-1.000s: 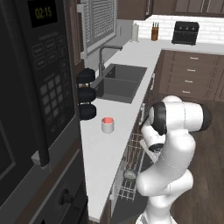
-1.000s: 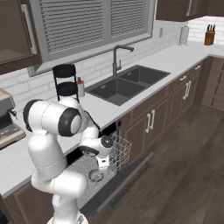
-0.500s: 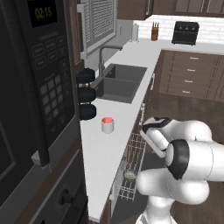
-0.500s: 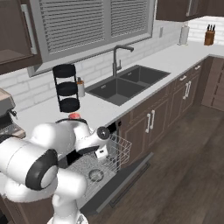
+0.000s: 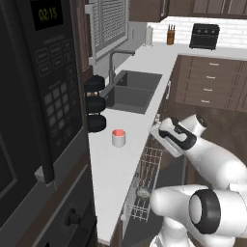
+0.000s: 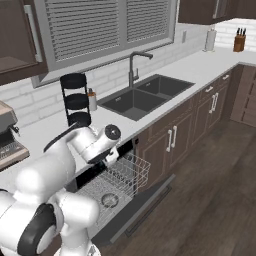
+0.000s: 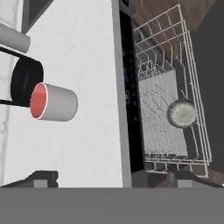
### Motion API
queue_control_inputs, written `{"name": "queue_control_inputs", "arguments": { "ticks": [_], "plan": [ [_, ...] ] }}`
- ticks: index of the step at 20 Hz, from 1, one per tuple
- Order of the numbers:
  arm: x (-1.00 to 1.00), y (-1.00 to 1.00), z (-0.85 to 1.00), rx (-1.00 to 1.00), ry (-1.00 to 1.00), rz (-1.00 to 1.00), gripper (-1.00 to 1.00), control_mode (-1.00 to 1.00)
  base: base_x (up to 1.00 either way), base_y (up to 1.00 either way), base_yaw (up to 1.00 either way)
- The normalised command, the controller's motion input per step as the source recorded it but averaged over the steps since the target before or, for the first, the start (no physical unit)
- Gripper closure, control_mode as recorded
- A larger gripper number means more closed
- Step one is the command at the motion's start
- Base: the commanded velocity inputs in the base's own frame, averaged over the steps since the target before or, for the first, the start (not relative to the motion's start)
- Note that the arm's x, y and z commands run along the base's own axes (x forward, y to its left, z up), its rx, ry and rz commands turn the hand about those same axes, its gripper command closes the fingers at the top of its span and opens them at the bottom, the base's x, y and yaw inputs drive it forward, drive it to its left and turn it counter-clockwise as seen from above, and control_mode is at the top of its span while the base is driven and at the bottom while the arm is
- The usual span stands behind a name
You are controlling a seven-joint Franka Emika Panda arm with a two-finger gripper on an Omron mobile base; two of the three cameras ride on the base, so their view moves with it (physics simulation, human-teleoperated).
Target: Pick up the cup and bowl from the counter, place them in the dishwasher, and close the dishwasher door.
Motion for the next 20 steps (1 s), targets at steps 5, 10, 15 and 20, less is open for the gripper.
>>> {"name": "queue_control_inputs", "arguments": {
  "ticks": [5, 10, 15, 20],
  "plan": [
    [0.5, 0.29, 0.25, 0.0, 0.11, 0.14, -1.0, -1.0, 0.0, 0.0, 0.0],
    [0.65, 0.15, 0.02, 0.0, 0.1, 0.1, -1.0, -1.0, 0.0, 0.0, 0.0],
    [0.53, 0.32, 0.01, 0.0, 0.1, 0.06, -1.0, -1.0, 0.0, 0.0, 0.0],
    [0.49, 0.64, 0.0, -0.05, 0.08, 0.01, -1.0, -1.0, 0.0, 0.0, 0.0]
  ]
}}
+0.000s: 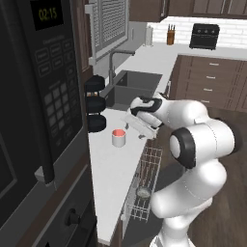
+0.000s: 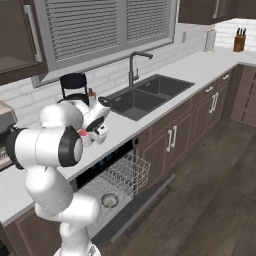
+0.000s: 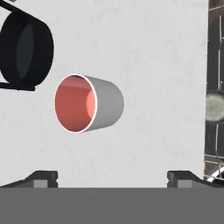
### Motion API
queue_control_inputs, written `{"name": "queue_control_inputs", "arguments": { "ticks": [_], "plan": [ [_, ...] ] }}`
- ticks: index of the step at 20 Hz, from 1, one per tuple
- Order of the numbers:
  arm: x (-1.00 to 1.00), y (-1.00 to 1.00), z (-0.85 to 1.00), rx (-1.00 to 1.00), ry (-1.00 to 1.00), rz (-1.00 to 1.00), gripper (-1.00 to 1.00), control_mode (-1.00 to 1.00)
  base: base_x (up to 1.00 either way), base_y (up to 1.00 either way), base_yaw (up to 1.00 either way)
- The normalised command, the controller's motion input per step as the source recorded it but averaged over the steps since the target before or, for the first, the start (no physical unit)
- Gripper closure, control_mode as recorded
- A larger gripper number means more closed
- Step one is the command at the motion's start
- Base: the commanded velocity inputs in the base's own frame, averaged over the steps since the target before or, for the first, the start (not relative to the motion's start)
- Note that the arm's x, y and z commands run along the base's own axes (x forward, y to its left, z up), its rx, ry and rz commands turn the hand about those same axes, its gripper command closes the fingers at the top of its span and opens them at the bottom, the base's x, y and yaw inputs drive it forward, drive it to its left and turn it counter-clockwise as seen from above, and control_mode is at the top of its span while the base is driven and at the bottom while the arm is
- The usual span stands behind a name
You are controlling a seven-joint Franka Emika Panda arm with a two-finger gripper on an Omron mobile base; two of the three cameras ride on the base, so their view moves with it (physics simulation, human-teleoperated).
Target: Pick up the cup and bowl from the counter, place them in the dishwasher, and close the dishwasher door.
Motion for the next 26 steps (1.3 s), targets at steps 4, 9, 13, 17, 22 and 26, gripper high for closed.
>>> {"name": "queue_control_inputs", "arguments": {
  "ticks": [4, 9, 13, 17, 22, 26],
  "plan": [
    [0.47, 0.43, -0.03, -0.05, 0.1, 0.01, -1.0, -1.0, 0.0, 0.0, 0.0],
    [0.44, 0.23, -0.19, -0.03, 0.08, 0.0, -1.0, -1.0, 0.0, 0.0, 0.0],
    [0.28, 0.0, -0.27, -0.09, 0.04, 0.0, -1.0, -1.0, 0.0, 0.0, 0.0],
    [0.18, 0.01, -0.21, -0.12, 0.02, -0.02, -1.0, -1.0, 0.0, 0.0, 0.0],
    [0.09, 0.01, -0.42, -0.12, 0.06, 0.0, -1.0, -1.0, 0.0, 0.0, 0.0],
    [0.15, 0.0, -0.39, -0.08, 0.03, 0.0, -1.0, -1.0, 0.0, 0.0, 0.0]
  ]
}}
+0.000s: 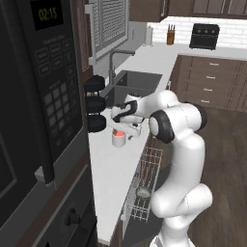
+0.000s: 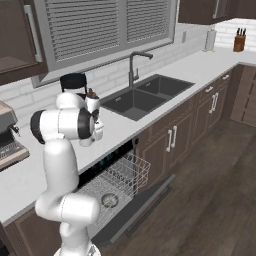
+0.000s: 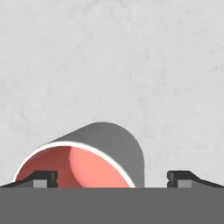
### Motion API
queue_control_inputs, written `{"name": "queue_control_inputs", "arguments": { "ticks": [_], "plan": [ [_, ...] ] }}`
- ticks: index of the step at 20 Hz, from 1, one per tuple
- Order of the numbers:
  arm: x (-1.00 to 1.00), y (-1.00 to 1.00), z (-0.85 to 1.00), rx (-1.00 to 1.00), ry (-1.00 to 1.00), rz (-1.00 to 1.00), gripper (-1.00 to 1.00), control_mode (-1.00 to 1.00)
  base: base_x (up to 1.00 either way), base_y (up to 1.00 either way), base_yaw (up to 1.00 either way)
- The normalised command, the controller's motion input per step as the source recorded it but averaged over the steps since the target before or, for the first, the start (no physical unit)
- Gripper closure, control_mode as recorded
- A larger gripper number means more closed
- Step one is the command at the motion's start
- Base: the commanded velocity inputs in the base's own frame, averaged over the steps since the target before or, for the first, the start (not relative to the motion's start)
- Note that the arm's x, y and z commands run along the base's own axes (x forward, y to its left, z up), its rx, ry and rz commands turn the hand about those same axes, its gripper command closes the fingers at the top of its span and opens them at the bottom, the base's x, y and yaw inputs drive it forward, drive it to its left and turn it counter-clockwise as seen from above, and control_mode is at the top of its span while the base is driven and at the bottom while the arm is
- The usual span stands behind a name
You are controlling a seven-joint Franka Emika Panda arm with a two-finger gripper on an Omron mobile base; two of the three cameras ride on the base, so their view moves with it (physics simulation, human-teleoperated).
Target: Pick up the cup and bowl from the counter, place them in the dishwasher, and close the dishwasher door.
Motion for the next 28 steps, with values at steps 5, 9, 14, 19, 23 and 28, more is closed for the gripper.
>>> {"name": "queue_control_inputs", "arguments": {
  "ticks": [5, 9, 14, 19, 23, 28],
  "plan": [
    [0.09, 0.0, -0.39, -0.05, 0.03, 0.0, 1.0, -1.0, 0.0, 0.0, 0.0],
    [0.0, 0.0, -0.15, 0.0, 0.0, 0.0, 1.0, -1.0, 0.0, 0.0, 0.0],
    [-0.24, -0.16, 0.0, 0.0, 0.0, 0.0, 1.0, -1.0, 0.0, 0.0, 0.0],
    [-0.91, -0.74, 0.01, 0.0, -0.06, 0.0, 1.0, -1.0, 0.0, 0.0, 0.0],
    [-1.0, -0.99, 0.28, 0.0, -0.09, -0.05, 1.0, -1.0, 0.0, 0.0, 0.0],
    [-0.97, -1.0, 0.1, 0.01, -0.03, -0.09, 1.0, -1.0, 0.0, 0.0, 0.0]
  ]
}}
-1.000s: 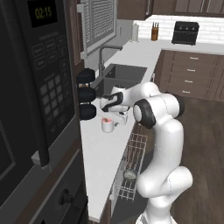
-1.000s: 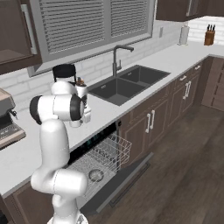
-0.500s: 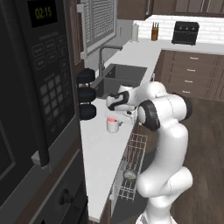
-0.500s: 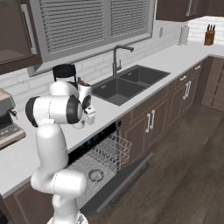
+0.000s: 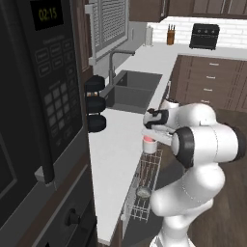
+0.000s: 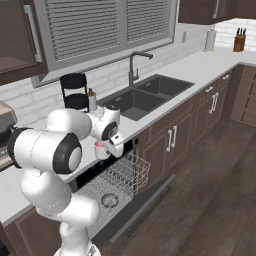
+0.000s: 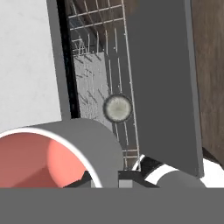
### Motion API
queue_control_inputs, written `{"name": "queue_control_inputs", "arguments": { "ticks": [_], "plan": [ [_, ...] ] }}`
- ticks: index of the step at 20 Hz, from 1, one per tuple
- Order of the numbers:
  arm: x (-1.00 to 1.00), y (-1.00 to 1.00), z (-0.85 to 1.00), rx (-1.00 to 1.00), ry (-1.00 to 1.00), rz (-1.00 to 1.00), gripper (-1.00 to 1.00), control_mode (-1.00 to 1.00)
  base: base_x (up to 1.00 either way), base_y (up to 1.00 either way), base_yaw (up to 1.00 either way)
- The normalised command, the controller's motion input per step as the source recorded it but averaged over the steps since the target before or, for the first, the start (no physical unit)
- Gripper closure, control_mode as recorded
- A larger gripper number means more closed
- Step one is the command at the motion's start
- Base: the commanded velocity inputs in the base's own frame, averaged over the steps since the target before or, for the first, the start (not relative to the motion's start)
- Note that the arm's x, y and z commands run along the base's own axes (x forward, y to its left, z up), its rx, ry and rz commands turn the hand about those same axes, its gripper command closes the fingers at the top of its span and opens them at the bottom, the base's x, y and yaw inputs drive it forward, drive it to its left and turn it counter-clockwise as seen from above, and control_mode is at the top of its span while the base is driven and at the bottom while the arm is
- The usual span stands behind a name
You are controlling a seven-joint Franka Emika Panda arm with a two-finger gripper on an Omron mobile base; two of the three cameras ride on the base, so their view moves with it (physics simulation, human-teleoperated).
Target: Pick up the cup and bowl from the counter, place them in the dishwasher, and close the dishwasher door.
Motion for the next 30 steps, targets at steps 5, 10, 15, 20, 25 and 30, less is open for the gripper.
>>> {"name": "queue_control_inputs", "arguments": {
  "ticks": [5, 10, 15, 20, 25, 30],
  "plan": [
    [-0.53, -1.0, -0.03, 0.06, 0.0, -0.09, 1.0, -1.0, 0.0, 0.0, 0.0],
    [-0.08, -0.93, -0.14, 0.24, -0.01, -0.06, 1.0, -1.0, 0.0, 0.0, 0.0],
    [0.42, -0.34, -0.05, 0.21, 0.0, 0.05, 1.0, -1.0, 0.0, 0.0, 0.0],
    [0.35, -0.23, -0.28, 0.21, 0.0, 0.06, 1.0, -1.0, 0.0, 0.0, 0.0],
    [0.67, 0.0, -0.47, 0.04, 0.0, 0.0, 1.0, -1.0, 0.0, 0.0, 0.0],
    [0.6, 0.0, -0.47, 0.01, 0.03, -0.02, 1.0, -1.0, 0.0, 0.0, 0.0]
  ]
}}
